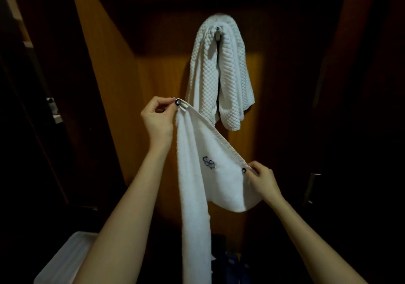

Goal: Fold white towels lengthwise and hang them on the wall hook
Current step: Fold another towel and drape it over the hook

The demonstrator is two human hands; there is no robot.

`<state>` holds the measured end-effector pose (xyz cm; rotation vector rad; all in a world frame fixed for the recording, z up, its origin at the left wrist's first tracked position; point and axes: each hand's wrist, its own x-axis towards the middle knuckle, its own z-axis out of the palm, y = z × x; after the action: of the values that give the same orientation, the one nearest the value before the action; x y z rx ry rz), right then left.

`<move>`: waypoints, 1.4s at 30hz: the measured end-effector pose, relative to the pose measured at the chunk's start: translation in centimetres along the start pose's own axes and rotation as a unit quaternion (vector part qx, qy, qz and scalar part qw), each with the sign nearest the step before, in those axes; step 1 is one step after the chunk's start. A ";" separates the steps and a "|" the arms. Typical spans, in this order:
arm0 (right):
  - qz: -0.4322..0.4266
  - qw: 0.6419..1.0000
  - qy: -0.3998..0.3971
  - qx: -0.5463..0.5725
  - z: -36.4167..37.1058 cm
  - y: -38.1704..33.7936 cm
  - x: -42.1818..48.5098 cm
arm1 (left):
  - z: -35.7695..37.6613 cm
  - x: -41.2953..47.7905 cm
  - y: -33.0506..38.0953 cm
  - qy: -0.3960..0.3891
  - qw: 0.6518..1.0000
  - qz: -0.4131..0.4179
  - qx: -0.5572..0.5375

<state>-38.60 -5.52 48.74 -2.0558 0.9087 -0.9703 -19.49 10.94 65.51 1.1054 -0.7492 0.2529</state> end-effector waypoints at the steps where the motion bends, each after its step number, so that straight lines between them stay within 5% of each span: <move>1: 0.005 1.000 0.009 -0.017 -0.3 0.5 0.0 | -0.2 0.3 -0.7 0.003 1.000 -0.008 0.002; 7: 0.003 0.994 0.079 -0.074 -1.9 2.0 -0.4 | -1.7 1.0 -4.9 -0.021 0.997 -0.055 0.044; 12: 0.016 0.991 0.127 0.027 -3.9 -0.9 1.1 | -3.1 -0.1 -7.6 -0.150 0.975 -0.129 0.104; 19: -0.016 0.977 -0.037 0.211 -2.8 -5.9 -0.8 | -2.6 -3.6 -10.0 -0.195 0.958 -0.150 0.150; 25: -0.008 0.977 -0.151 0.149 -1.7 -8.8 -1.1 | -1.0 -5.4 -9.4 -0.228 0.955 -0.168 0.084; 31: -0.088 0.996 0.008 -0.028 -0.1 -8.8 -0.9 | 1.1 -7.1 -8.7 -0.247 0.942 -0.226 -0.041; 42: -0.107 0.993 0.041 -0.036 0.0 -8.7 0.5 | 2.1 -7.3 -8.6 -0.292 0.915 -0.251 -0.118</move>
<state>-35.76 -1.39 55.90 -2.2223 0.7863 -1.1580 -21.15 6.52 55.06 1.1074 -0.9560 -0.6203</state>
